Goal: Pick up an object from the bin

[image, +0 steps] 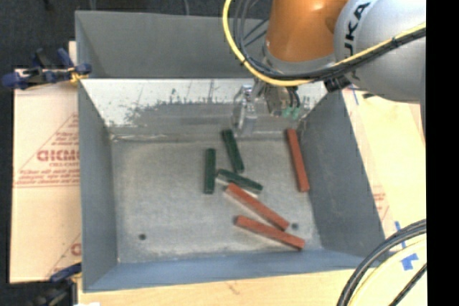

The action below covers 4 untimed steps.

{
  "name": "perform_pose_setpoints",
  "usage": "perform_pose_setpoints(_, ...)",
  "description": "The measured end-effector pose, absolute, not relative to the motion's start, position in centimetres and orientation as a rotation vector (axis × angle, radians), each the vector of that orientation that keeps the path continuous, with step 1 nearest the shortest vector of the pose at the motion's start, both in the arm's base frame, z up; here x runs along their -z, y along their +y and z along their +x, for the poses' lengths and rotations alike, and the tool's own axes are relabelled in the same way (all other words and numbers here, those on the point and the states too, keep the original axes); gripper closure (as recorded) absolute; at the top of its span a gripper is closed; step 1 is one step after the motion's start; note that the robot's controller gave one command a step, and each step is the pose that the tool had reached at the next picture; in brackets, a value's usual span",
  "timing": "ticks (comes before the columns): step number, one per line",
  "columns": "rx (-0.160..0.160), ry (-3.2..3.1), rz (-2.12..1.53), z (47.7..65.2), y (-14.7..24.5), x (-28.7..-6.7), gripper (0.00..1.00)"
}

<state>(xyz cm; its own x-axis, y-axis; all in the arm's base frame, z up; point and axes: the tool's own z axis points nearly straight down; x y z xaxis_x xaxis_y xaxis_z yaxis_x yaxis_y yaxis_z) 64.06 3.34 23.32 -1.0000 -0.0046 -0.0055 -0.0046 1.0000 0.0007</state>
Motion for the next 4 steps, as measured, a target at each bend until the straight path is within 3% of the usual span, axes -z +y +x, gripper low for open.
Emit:
perform_pose_setpoints(1, -0.002, 3.130, 0.105, 63.3, 6.8, -18.9, 1.00)
perform_pose_setpoints(2, -0.001, 3.136, 0.082, 63.2, 8.0, -14.6, 0.00)
perform_pose_setpoints(3, 0.000, 3.136, 0.082, 63.2, 8.0, -14.6, 0.00)
perform_pose_setpoints(4, -0.001, 3.133, -0.032, 61.8, 5.7, -11.5, 0.00)
